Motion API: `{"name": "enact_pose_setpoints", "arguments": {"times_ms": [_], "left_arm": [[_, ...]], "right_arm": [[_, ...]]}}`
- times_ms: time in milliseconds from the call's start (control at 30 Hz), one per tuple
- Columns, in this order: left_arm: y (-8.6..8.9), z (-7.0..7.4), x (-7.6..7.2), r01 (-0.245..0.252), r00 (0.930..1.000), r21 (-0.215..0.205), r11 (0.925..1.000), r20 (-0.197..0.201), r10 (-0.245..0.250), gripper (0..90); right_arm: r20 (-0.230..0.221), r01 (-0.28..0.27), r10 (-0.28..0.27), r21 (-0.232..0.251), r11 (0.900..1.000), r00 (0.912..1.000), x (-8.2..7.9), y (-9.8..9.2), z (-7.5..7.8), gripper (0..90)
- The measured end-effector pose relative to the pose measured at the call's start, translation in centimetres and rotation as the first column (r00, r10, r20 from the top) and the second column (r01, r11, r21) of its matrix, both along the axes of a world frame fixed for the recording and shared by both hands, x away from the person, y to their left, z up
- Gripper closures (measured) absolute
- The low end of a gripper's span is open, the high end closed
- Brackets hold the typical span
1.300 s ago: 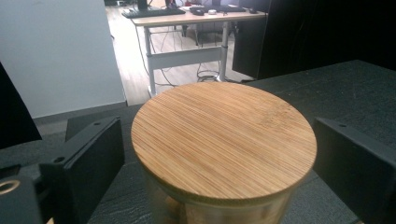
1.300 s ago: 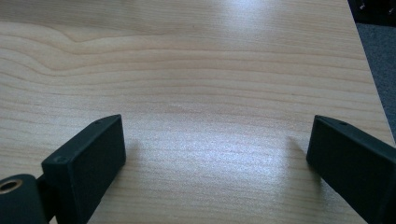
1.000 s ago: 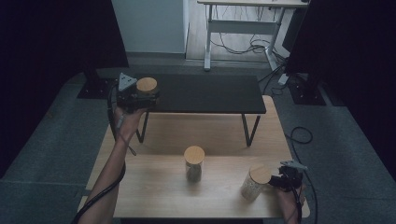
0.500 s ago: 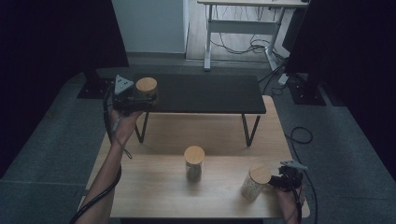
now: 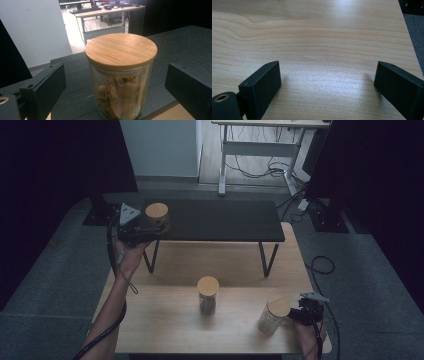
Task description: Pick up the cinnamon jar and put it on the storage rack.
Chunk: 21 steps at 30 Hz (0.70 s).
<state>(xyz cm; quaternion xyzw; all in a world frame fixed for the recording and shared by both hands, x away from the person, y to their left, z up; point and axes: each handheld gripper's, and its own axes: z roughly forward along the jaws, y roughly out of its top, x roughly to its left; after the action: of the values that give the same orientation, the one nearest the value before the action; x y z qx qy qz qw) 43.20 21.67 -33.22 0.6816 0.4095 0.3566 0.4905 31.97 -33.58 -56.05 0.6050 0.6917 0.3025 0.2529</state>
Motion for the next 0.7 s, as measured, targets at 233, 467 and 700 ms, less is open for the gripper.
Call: {"name": "enact_pose_setpoints", "arguments": {"times_ms": [233,467,700], "left_arm": [[0.4,-0.2,-0.5,-0.004,1.0,0.004,1.0,0.003,0.003,3.2],[0.4,-0.2,-1.3,0.0,0.9999,0.027,0.9996,0.014,0.0,3.5],[0.3,-0.1,-1.9,0.005,0.9998,0.037,0.9993,0.02,-0.006,3.8]], "right_arm": [[0.0,-0.003,0.003,0.0,1.0,1.0,0.0,0.0,0.0,6.5],[0.0,-0.002,0.002,0.0,1.0,1.0,0.0,0.0,0.0,6.5],[0.001,-0.003,0.003,0.0,1.0,1.0,0.0,0.0,0.0,6.5]]}}
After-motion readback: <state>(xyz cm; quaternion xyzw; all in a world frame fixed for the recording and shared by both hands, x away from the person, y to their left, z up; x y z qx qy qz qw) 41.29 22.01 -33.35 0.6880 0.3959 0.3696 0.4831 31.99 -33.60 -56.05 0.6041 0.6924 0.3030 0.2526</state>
